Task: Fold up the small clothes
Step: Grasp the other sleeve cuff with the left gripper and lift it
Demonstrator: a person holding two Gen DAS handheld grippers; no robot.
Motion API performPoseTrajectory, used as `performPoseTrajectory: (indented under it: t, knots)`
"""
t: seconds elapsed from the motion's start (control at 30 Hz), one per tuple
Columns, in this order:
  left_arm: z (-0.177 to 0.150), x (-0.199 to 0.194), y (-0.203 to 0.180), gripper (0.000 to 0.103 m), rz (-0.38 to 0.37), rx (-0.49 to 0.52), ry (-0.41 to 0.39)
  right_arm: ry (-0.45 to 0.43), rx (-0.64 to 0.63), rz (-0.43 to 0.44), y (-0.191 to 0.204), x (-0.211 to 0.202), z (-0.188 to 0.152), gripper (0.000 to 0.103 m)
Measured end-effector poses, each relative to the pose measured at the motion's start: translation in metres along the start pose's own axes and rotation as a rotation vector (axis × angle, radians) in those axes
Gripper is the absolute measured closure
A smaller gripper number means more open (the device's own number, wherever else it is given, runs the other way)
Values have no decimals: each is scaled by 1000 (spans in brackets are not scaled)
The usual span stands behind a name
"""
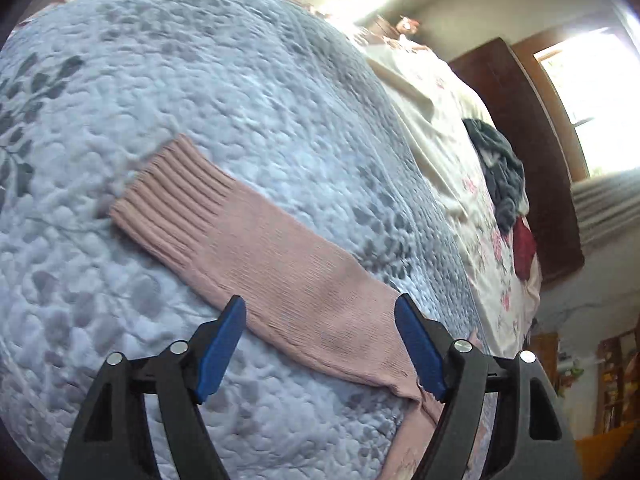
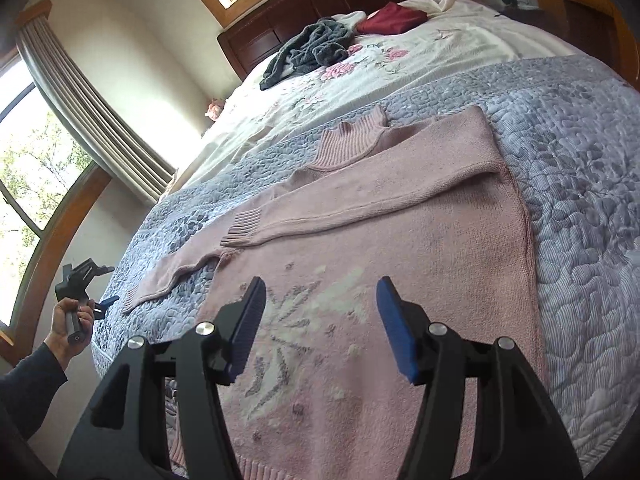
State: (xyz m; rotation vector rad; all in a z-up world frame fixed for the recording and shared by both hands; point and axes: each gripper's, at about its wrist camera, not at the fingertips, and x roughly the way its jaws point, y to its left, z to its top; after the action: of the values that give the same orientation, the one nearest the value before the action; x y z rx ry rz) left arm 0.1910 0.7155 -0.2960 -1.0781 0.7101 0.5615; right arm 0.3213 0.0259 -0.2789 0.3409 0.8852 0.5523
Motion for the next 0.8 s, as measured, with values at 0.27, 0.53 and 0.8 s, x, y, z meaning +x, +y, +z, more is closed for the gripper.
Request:
performPoseTrajectory:
  t: [0.27, 0.53, 0.8]
  knots:
    - [43, 25, 92, 26, 11, -181, 41, 39, -98, -16, 69, -13, -4, 45]
    - [56, 51, 87, 95, 22, -123, 97, 45, -115, -48, 92, -24, -7, 44]
    - [62, 0, 2, 96, -171, 34, 15, 43, -92, -48, 101, -33, -2, 44]
